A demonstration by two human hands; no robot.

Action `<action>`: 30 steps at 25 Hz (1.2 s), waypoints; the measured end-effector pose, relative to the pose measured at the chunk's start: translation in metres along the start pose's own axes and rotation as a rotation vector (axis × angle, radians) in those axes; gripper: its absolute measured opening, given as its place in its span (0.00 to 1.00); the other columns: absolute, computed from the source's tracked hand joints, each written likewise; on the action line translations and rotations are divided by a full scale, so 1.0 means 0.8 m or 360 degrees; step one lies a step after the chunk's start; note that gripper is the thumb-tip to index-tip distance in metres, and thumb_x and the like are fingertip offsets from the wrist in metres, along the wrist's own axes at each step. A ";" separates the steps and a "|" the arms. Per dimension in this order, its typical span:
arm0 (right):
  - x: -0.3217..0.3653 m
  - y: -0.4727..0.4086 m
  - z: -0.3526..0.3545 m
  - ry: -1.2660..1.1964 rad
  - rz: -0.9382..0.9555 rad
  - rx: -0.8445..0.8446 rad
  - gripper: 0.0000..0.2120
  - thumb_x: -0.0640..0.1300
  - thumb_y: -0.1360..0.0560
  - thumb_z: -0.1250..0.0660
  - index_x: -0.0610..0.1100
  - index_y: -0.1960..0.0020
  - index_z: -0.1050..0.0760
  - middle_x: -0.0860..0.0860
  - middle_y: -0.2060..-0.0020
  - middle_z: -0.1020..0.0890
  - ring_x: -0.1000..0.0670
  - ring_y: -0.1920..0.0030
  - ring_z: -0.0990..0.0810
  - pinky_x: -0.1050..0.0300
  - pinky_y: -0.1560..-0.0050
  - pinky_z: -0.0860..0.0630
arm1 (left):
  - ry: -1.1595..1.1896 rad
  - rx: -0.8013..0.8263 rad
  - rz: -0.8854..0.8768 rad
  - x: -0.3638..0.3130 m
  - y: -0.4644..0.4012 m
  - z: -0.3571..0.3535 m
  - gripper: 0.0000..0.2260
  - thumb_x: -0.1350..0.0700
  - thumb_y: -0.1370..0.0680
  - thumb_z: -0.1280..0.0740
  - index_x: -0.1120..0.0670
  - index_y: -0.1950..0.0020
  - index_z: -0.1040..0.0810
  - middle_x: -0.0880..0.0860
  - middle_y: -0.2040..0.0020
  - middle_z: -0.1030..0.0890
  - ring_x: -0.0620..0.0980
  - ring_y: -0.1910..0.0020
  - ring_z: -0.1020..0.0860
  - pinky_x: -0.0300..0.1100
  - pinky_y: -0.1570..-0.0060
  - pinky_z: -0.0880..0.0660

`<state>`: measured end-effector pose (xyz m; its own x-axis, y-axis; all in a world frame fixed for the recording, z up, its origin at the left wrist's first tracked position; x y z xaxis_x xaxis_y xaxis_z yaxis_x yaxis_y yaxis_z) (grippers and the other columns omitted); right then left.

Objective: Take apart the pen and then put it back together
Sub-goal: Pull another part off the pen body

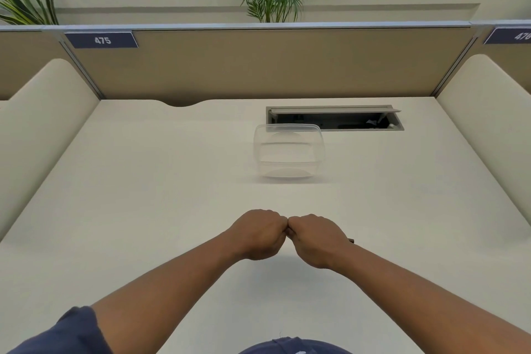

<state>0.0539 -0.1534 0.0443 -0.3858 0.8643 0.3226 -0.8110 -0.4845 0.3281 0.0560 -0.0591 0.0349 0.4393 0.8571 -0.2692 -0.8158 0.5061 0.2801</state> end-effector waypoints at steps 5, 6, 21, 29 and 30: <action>-0.009 -0.006 0.002 -0.0113 -0.0022 -0.0026 0.16 0.54 0.15 0.50 0.47 0.57 0.34 0.51 0.64 0.26 0.44 0.61 0.27 0.51 0.63 0.33 | 0.0427 -0.0004 0.0097 0.008 -0.002 0.011 0.11 0.54 0.20 0.46 0.55 0.55 0.26 0.53 0.59 0.21 0.54 0.59 0.25 0.49 0.60 0.28; -0.012 -0.006 0.003 -0.0172 -0.0033 -0.0026 0.17 0.55 0.15 0.49 0.48 0.57 0.34 0.52 0.65 0.27 0.45 0.62 0.28 0.51 0.63 0.33 | 0.0701 -0.0027 0.0189 0.015 -0.002 0.011 0.09 0.54 0.19 0.43 0.53 0.53 0.25 0.51 0.60 0.22 0.51 0.60 0.26 0.46 0.61 0.29; -0.024 -0.002 -0.014 -0.1324 -0.0274 -0.0126 0.12 0.48 0.17 0.41 0.45 0.53 0.22 0.50 0.58 0.15 0.54 0.64 0.21 0.51 0.60 0.23 | 0.2956 -0.0430 0.0756 0.025 0.014 -0.025 0.05 0.57 0.23 0.26 0.59 0.50 0.17 0.55 0.60 0.18 0.50 0.63 0.22 0.40 0.59 0.25; -0.052 0.006 0.003 -0.1639 -0.0503 -0.0404 0.22 0.60 0.20 0.38 0.41 0.54 0.22 0.51 0.63 0.20 0.51 0.62 0.23 0.53 0.58 0.26 | 0.1653 -0.0715 0.0449 0.023 0.014 0.023 0.06 0.52 0.16 0.37 0.49 0.49 0.21 0.45 0.56 0.19 0.43 0.58 0.24 0.40 0.53 0.27; -0.052 0.006 0.002 -0.1753 -0.0532 -0.0350 0.23 0.61 0.19 0.39 0.40 0.54 0.22 0.51 0.63 0.20 0.51 0.63 0.23 0.53 0.58 0.27 | 0.1412 -0.0690 0.0347 0.018 0.012 0.026 0.07 0.52 0.16 0.39 0.48 0.47 0.21 0.45 0.55 0.20 0.44 0.55 0.24 0.42 0.52 0.26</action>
<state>0.0668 -0.1924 0.0340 0.3627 0.3079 0.8796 -0.9002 -0.1284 0.4161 0.0623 -0.0400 0.0532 -0.0302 0.4559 -0.8895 -0.9887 0.1172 0.0936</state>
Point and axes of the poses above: each hand's wrist, its own y-axis away from the middle knuckle, its own z-axis out of the back of the hand, x = y × z, the point moved 8 cm from there along -y, towards the middle knuckle
